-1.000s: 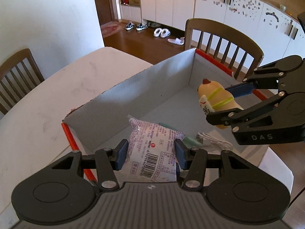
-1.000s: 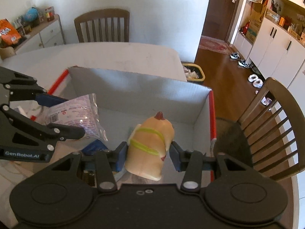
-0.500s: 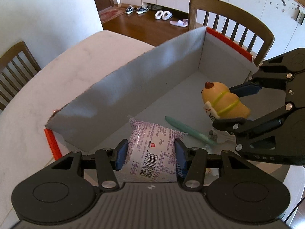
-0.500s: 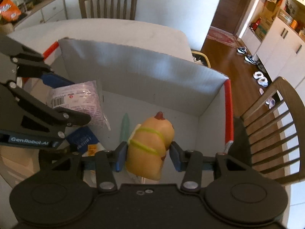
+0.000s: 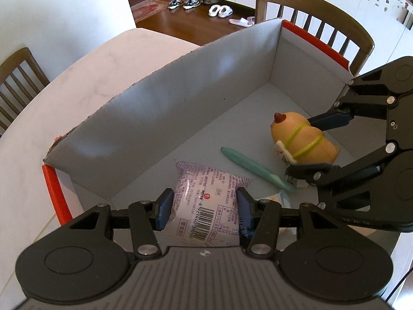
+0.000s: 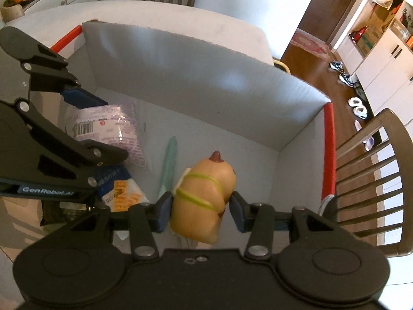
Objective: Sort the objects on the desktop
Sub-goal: 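Lower the bread bag into the box with the left tool while the right tool releases the toy, then move both tools back from the box toward the table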
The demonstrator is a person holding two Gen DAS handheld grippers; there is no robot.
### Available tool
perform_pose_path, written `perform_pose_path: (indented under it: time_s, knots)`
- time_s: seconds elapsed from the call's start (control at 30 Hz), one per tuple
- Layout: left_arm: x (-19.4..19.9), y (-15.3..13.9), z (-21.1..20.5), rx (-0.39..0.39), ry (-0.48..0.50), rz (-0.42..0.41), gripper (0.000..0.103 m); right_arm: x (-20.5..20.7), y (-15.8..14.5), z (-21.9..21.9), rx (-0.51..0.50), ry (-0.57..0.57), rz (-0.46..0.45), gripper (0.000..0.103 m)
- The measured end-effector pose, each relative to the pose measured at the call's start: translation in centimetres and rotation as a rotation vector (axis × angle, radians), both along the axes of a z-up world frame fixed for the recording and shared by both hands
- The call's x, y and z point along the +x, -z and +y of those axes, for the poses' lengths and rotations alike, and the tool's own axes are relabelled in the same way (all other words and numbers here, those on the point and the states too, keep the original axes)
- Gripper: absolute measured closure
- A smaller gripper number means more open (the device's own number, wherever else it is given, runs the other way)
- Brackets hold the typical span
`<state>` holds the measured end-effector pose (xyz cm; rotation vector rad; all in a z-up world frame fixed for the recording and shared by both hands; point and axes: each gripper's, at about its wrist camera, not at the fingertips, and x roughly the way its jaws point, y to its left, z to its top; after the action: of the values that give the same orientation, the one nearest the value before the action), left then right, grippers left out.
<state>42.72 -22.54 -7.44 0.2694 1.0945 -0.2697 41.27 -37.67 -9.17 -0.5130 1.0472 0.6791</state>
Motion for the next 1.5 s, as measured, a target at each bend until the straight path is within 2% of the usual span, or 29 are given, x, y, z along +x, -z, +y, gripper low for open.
perform_pose_path:
  time_s: [0.3, 0.57, 0.7, 1.07, 1.5]
  knots:
    - [0.0, 0.0, 0.2, -0.002, -0.008, 0.014, 0.051, 0.1, 0.1, 0.0, -0.011, 0.001, 0.019, 0.055]
    - [-0.9, -0.8, 0.2, 0.002, -0.018, -0.010, 0.049, 0.5, -0.1, 0.0, -0.015, 0.004, 0.025, 0.051]
    - [-1.0, -1.8, 0.5, -0.007, -0.019, -0.030, 0.048, 0.2, -0.9, -0.6, 0.025, -0.001, 0.023, 0.041]
    - [-3.0, -4.6, 0.7, -0.044, -0.020, -0.056, 0.048, -1.1, -3.3, -2.5, 0.093, -0.020, 0.007, 0.041]
    - [-5.3, -6.1, 0.7, -0.083, -0.005, -0.087, 0.048, -3.8, -6.3, -4.0, 0.161, 0.015, 0.001, 0.040]
